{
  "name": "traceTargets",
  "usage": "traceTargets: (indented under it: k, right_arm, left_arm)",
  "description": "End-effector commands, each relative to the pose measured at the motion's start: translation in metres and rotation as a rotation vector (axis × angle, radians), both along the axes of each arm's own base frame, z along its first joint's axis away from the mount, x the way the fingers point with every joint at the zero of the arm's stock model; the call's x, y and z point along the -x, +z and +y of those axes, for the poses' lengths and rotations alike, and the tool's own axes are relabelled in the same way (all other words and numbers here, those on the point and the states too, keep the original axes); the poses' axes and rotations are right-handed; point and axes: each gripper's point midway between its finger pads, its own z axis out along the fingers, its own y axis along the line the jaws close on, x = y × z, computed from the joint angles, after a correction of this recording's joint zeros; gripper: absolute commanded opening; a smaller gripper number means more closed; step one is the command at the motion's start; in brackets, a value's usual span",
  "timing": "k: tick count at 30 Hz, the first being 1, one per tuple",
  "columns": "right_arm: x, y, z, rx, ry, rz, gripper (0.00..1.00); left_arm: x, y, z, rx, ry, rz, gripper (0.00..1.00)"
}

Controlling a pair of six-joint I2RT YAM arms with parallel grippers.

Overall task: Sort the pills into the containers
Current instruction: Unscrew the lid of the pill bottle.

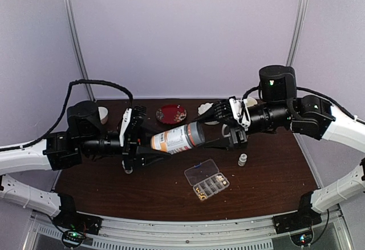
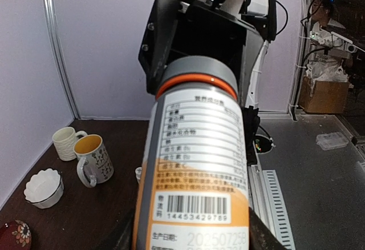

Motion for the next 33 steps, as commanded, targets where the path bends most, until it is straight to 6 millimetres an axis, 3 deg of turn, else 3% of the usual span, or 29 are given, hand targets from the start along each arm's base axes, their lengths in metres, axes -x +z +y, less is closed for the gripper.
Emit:
traceTargets:
  k: [1,3,6,10,23,28,32,33]
  right_arm:
    - [0.006,-0.006,-0.009,0.034,0.199,-0.627,0.00]
    - [0.006,-0.027,-0.014,0.134,0.297,-0.842,0.00]
    - [-0.010,-0.036,-0.014,0.209,0.266,-1.065,0.00]
    - [-0.030,-0.018,-0.013,0.140,0.108,-1.307,0.00]
    - [-0.030,-0.002,-0.029,0.103,0.024,-1.567,0.00]
    - [-0.010,0.048,-0.037,-0.183,-0.089,-1.190,0.00]
    - [-0.013,0.072,-0.050,-0.335,-0.237,-0.837,0.00]
    - [-0.015,0.069,-0.055,-0.369,-0.273,-0.752,0.00]
  left_arm:
    - [-0.003,0.030,0.003,0.120,0.008,0.021,0.22]
    - [-0.003,0.031,0.003,0.125,0.009,0.028,0.22]
    - [-0.003,0.032,0.004,0.130,0.009,0.034,0.22]
    - [-0.002,0.031,0.005,0.137,0.006,0.039,0.22]
    - [0.000,0.020,0.003,0.130,-0.006,0.069,0.21]
    - [-0.003,0.017,0.007,0.135,0.022,0.053,0.19]
    - [-0.008,0.007,0.009,0.110,0.054,0.045,0.16]
    - [-0.010,0.002,0.009,0.099,0.063,0.046,0.15]
